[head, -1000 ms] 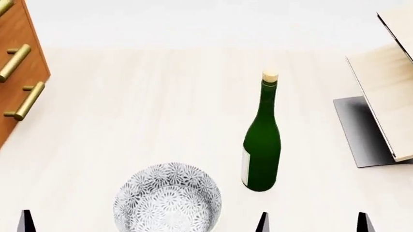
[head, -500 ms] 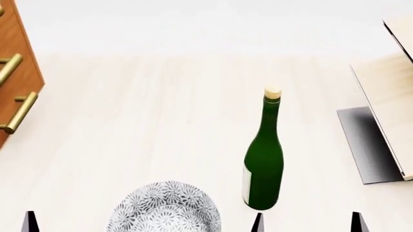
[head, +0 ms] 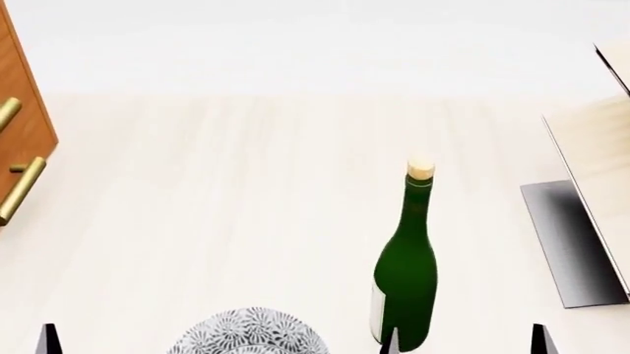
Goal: Put the wine bottle on the wine rack.
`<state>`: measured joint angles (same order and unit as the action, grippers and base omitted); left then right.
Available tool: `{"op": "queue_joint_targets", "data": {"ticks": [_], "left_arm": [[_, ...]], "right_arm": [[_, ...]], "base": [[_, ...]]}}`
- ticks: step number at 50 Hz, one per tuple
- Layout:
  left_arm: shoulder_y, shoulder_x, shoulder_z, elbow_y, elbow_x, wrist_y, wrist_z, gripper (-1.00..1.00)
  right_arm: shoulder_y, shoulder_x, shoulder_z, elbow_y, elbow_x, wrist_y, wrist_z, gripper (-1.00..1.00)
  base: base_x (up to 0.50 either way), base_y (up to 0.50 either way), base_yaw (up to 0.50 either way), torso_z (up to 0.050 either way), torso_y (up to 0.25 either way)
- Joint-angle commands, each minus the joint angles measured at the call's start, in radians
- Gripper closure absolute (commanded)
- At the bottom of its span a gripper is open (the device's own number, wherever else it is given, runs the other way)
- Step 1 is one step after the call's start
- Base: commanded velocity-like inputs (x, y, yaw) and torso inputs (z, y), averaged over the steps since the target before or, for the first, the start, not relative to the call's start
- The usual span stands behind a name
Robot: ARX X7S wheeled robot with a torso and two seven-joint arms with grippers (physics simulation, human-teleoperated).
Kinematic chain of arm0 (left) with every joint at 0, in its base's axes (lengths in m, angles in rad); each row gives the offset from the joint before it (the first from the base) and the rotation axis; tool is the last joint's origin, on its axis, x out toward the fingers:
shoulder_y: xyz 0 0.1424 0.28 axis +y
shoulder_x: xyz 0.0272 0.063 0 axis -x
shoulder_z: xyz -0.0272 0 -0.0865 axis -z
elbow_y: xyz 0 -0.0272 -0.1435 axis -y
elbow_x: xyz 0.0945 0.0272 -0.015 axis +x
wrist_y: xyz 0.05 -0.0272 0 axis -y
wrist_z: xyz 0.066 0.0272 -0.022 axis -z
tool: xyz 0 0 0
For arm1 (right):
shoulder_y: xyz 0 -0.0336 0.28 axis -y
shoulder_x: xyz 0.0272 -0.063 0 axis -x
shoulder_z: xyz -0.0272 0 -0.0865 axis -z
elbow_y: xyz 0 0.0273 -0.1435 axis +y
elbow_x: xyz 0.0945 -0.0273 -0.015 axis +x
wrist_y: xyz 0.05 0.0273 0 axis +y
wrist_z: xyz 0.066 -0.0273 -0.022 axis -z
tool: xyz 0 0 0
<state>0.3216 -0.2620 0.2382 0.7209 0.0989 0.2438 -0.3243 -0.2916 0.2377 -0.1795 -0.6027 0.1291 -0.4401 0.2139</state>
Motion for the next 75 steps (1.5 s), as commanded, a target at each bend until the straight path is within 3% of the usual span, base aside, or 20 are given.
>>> {"op": "queue_joint_targets", "data": {"ticks": [1,47,75], "left_arm": [[-0.004,-0.005,0.006,-0.004,0.001,0.0,-0.005,-1.0],[-0.009,-0.023,0.03,-0.012,0.002,0.001,-0.027,-1.0],[-0.013,-0.034,0.039,-0.016,0.001,0.005,-0.041,-1.0]], "right_arm": [[0.004,0.005,-0.006,0.002,-0.001,0.001,0.006,-1.0],[0.003,0.023,-0.023,0.027,-0.013,-0.043,0.03,-1.0],[0.003,0.039,-0.034,0.019,-0.012,-0.042,0.04,-1.0]], "base": [[0.12,0.0,0.0,0.0,0.0],[0.08,0.0,0.0,0.0,0.0],[0.0,-0.14,0.0,0.0,0.0]]}}
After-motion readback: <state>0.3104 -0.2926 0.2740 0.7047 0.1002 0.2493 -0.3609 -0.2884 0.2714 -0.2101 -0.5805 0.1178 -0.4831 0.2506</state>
